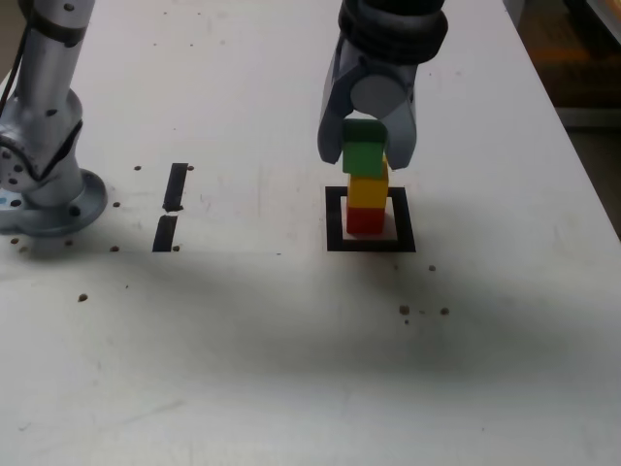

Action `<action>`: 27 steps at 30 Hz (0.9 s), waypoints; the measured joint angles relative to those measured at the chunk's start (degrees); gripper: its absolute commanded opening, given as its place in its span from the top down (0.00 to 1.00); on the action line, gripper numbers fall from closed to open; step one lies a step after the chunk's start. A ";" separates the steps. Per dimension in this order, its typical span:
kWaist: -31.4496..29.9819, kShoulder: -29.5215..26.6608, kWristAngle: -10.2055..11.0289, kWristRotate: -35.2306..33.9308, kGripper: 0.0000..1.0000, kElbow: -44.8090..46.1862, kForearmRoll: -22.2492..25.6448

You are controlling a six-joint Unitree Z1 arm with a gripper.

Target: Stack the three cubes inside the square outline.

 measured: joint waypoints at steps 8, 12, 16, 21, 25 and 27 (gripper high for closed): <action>0.30 0.00 0.49 0.00 0.71 -0.11 -0.03; 0.32 0.00 0.31 0.00 0.69 -0.22 -0.22; 0.32 0.00 0.32 0.00 0.67 -0.14 -0.61; 0.45 0.07 -0.03 0.00 0.60 0.83 -1.85; 0.51 0.28 -0.66 0.00 0.35 1.64 -2.51; 0.64 0.28 -1.22 0.00 0.22 2.39 -2.89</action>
